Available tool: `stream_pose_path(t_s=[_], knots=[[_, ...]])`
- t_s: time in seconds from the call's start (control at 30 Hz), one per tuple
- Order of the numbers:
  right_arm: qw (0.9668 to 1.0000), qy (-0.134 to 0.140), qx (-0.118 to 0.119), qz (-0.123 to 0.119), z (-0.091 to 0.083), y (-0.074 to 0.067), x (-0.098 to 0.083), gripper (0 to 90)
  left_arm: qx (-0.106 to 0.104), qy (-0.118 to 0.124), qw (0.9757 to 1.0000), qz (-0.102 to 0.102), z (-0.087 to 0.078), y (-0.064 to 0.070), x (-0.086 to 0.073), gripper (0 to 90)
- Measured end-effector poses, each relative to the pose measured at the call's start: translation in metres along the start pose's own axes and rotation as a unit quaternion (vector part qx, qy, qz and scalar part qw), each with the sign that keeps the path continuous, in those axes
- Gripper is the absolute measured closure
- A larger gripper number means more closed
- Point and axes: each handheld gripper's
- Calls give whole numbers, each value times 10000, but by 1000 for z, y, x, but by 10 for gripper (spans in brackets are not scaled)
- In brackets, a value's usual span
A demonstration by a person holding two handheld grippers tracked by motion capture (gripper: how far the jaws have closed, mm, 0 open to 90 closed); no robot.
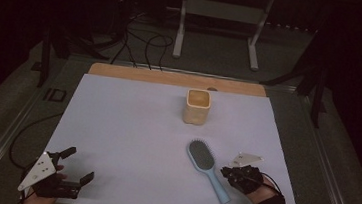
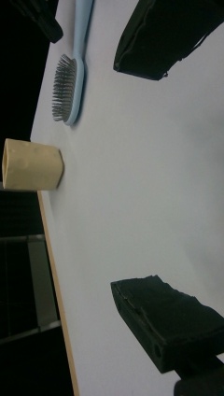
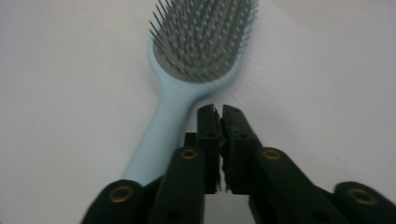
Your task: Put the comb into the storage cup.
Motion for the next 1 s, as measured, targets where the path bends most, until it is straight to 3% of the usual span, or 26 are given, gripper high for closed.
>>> stream_pose_path(t_s=[0.23,0.3,0.4,0.5,0.57,0.63,0.73,0.93,1.0], knots=[[9999,-74,-52,56,0,-7,7,671,14,-4,10000,-16,-1,0,-1,0],[9998,-95,-26,164,3,-9,9,522,24,-7,10000,-8,-2,1,-1,0],[9995,-102,-27,294,5,-10,12,405,20,-1,10000,-34,-2,0,-1,0],[9986,-177,1,495,8,-11,16,221,32,12,10000,-22,-3,0,-1,0],[9981,-256,-111,542,10,-13,19,118,27,17,10000,-41,-3,0,-1,0],[9971,-293,-159,681,12,-16,23,92,38,8,10000,-35,-3,0,-2,0],[9955,-374,79,866,14,-16,26,83,31,16,10000,-45,-3,0,-1,0],[9939,-419,23,1021,18,-16,32,83,46,25,10000,-64,-4,-1,-2,0],[9939,-445,-136,1004,19,-17,33,84,62,13,10000,-43,-5,0,-2,0]])
Point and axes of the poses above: each handheld gripper's, and its own axes: z roughly forward along the jaws, x roughly out of its top, y roughly to its right, and after that the axes turned 10 degrees about -y, right-handed
